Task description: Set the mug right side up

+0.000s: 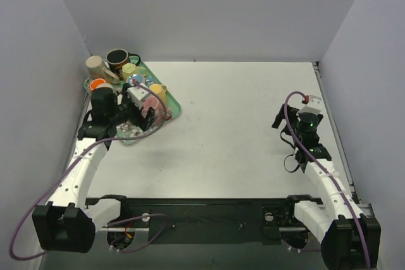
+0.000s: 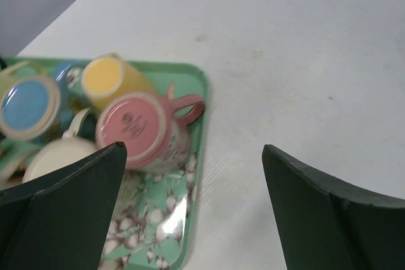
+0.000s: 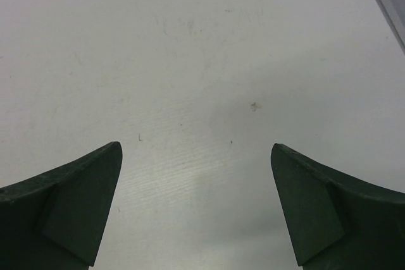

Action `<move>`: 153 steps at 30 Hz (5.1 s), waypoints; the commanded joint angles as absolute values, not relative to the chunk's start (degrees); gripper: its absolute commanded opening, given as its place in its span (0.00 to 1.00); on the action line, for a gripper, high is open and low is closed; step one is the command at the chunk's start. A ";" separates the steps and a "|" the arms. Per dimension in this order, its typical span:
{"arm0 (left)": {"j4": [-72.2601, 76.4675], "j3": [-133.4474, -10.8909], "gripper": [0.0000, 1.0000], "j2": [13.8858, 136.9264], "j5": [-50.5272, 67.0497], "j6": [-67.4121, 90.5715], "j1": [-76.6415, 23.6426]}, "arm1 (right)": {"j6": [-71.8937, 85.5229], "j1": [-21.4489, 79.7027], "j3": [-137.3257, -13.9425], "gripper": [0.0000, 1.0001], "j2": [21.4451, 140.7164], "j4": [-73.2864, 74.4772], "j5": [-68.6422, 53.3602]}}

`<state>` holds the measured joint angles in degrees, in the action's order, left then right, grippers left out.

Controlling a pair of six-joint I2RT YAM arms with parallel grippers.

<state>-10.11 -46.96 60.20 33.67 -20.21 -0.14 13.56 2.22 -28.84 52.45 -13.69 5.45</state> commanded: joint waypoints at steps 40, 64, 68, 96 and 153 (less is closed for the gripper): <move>-54.23 -97.47 0.44 118.83 -10.55 -70.40 -28.04 | 14.77 2.20 -28.83 0.96 50.72 -12.39 2.11; -44.21 -111.27 0.00 96.95 25.11 -18.66 -19.97 | 23.02 30.04 -49.82 0.97 53.61 -4.73 -10.10; -44.12 -110.40 0.00 93.43 40.41 -10.47 -18.28 | 28.73 34.27 -52.38 0.95 57.92 -16.05 -16.16; -39.64 -103.89 0.66 90.35 46.95 -6.50 -19.26 | 18.31 44.47 -70.21 0.00 72.08 -3.54 -7.36; -57.92 -108.73 0.59 117.95 0.00 -40.95 -7.47 | 11.07 12.39 -55.99 0.60 69.61 16.52 11.87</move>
<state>-53.45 -107.90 116.95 -2.96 -40.82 -7.44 10.44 11.79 -54.85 71.66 14.85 11.11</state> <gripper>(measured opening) 0.601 0.598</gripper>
